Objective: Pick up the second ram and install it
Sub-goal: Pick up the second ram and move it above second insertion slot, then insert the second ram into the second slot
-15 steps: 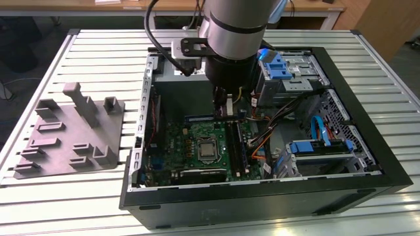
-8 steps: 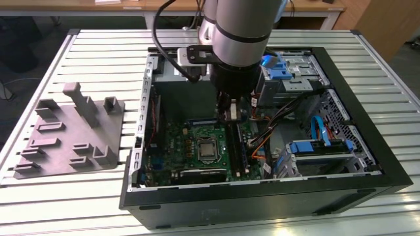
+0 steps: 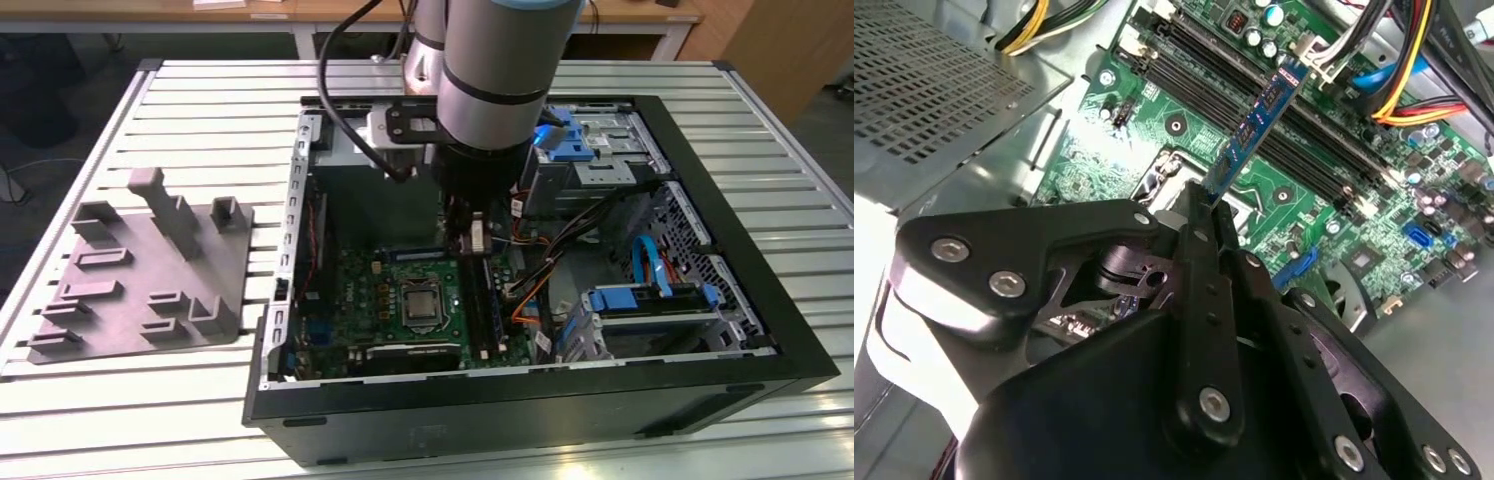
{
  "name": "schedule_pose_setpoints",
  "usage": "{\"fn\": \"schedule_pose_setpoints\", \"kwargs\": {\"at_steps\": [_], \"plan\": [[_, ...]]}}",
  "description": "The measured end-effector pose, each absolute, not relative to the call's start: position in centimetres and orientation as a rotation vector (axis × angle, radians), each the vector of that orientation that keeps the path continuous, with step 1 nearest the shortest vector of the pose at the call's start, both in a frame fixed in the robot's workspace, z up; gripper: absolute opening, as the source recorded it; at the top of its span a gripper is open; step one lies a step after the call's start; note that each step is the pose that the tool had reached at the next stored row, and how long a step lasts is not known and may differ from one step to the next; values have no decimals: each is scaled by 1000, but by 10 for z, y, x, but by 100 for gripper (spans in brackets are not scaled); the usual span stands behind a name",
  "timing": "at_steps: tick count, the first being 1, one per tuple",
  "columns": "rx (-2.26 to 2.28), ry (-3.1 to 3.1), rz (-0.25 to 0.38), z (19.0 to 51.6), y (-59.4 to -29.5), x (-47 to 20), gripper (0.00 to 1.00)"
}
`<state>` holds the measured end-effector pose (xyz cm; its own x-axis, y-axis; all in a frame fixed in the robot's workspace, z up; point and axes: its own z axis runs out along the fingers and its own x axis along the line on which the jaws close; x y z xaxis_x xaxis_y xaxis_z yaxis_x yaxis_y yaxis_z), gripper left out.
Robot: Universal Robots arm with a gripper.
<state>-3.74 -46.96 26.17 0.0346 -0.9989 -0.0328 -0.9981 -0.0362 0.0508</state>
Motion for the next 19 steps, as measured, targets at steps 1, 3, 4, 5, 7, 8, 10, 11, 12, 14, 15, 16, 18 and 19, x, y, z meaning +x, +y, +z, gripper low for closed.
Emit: {"fn": "schedule_pose_setpoints", "kwargs": {"at_steps": [1,3,4,5,7,8,10,11,12,14,15,16,18,19], "plan": [[2250,-2171,-92,261,-470,-37,14],[2250,-2171,-92,260,-470,-37,14],[2250,-2171,-92,260,-470,-37,14],[2250,-2171,-92,260,-470,-37,14],[2250,-2171,-92,260,-470,-37,14],[2250,-2171,-92,260,-470,-37,14],[2250,-2171,-92,260,-470,-37,14],[2250,-2171,-92,260,-470,-37,14],[2250,-2171,-92,260,-470,-37,14],[2250,-2171,-92,260,-470,-37,14],[2250,-2171,-92,260,-470,-37,14],[2250,-2171,-92,260,-470,-37,14],[2244,-2177,-92,260,-470,-37,14],[2234,-2188,-92,260,-470,-37,14]]}}
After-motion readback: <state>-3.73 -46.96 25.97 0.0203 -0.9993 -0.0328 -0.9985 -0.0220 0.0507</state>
